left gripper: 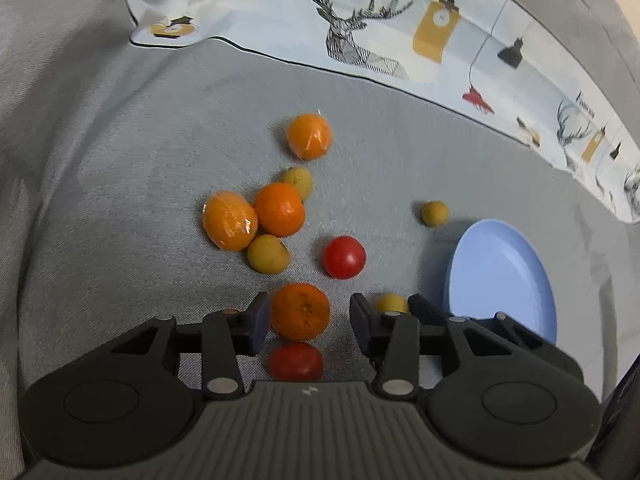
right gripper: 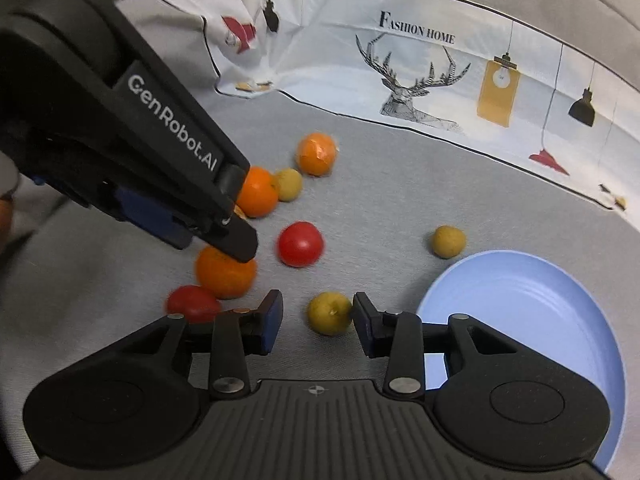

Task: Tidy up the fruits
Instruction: 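Close the left tool on the orange while the right tool grips the yellow fruit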

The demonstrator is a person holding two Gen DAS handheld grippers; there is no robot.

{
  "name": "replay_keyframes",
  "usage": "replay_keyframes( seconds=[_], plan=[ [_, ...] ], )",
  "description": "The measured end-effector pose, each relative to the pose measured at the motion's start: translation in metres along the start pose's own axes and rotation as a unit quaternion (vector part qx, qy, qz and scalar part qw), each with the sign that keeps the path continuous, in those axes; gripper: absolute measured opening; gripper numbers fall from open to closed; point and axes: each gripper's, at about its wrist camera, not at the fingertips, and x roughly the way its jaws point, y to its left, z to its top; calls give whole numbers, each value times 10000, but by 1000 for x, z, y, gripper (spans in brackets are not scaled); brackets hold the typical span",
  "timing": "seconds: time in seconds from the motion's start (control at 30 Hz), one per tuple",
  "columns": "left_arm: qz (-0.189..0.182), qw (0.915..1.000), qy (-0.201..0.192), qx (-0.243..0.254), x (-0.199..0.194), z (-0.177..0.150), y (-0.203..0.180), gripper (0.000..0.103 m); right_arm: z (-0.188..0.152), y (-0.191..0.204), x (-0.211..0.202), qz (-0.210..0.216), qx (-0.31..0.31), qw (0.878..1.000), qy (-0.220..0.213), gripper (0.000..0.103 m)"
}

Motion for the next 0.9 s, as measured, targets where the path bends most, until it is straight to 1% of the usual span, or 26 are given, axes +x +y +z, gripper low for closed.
replay_keyframes(
  seconds=[0.13,0.23,0.27,0.43,0.5,0.53,0.6,0.7,0.8,0.83,0.9],
  plan=[
    [112,9998,64,129,7,0,-5,49,-3,-3,7,28,99,9997,221,41],
    [180,9995,97,235,10,-1,-8,49,-4,-3,7,30,22,9998,195,33],
    [215,9993,100,275,11,-1,-10,49,-5,-2,6,28,0,9998,188,25],
    [323,9986,144,393,15,-2,-12,49,-4,-2,-1,97,-39,9999,109,25],
    [348,9982,154,462,15,-2,-13,44,-4,-1,-4,138,-72,9999,61,25],
    [382,9979,127,513,15,-2,-14,38,-3,0,-5,160,-87,9998,40,25],
    [428,9976,24,552,11,-2,-15,38,-3,0,-8,196,-102,9998,19,25],
    [458,9981,-94,412,6,1,-9,38,-2,-3,-10,240,-36,9997,38,25],
    [488,9982,19,355,8,1,-8,38,-2,-6,-8,294,93,9995,106,25],
    [498,9980,88,386,10,0,-8,38,-2,-7,-6,306,118,9994,145,25],
    [529,9975,87,462,12,0,-11,38,-2,-7,-3,324,152,9991,213,25]
  ],
)
